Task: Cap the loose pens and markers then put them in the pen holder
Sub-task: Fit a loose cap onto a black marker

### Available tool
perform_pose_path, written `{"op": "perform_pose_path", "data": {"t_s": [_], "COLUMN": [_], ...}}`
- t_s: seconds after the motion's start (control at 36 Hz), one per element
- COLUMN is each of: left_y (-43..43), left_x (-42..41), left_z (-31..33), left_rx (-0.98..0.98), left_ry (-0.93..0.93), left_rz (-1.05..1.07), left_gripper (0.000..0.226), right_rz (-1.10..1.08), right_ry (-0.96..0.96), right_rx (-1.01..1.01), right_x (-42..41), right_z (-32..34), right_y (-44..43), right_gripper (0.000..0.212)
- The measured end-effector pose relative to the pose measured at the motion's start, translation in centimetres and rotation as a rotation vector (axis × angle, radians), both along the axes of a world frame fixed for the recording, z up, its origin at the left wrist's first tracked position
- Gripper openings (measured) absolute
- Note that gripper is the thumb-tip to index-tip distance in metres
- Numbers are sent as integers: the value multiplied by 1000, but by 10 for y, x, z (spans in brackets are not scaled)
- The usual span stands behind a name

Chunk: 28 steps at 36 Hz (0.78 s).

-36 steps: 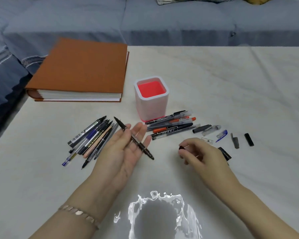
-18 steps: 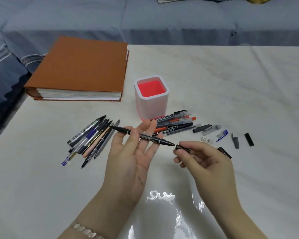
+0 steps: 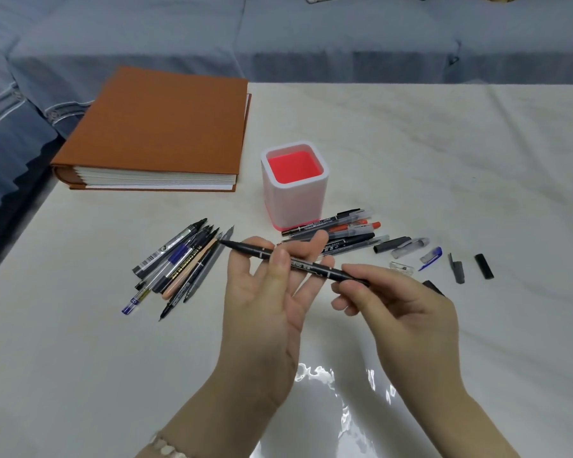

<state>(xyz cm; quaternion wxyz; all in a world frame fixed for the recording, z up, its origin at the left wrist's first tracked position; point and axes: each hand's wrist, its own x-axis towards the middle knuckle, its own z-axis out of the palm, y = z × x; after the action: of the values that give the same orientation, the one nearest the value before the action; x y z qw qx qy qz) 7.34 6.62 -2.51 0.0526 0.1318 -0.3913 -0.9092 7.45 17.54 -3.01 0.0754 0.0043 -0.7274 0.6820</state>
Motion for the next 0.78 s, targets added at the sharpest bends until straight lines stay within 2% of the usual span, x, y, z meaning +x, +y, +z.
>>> {"op": "perform_pose_path", "data": {"t_s": [0.14,0.25,0.33,0.44,0.58,0.69,0.78], "left_y": [2,2,0,-2,-12,-20,-22], "left_x": [2,3,-1,-9,-13,-14,-14], "left_z": [-3,-7,-11,-23,-39,-44,-44], "left_rx": [-55,-205,-287,-370,-743,-905,-923], "left_ry": [25,95,63,-115,-215,-218,-255], "left_rz": [16,-56,-139,-138,-199,-298,-336], "left_gripper": [11,15,18,18,23,19,19], "right_rz": [63,155,231,337,74,-18,69], "right_ry": [-20,-144,-231,-288,-252,-296,-285], "right_rx": [-21,-8,27,387,801,1011,1079], "right_x": [1,2,3,0,-17,-35,-43], "right_z": [-5,-12,-18,-33,-47,-49,-49], "right_y": [1,7,15,38,85,113,115], "right_gripper": [23,31,33,26,12,15,22]}}
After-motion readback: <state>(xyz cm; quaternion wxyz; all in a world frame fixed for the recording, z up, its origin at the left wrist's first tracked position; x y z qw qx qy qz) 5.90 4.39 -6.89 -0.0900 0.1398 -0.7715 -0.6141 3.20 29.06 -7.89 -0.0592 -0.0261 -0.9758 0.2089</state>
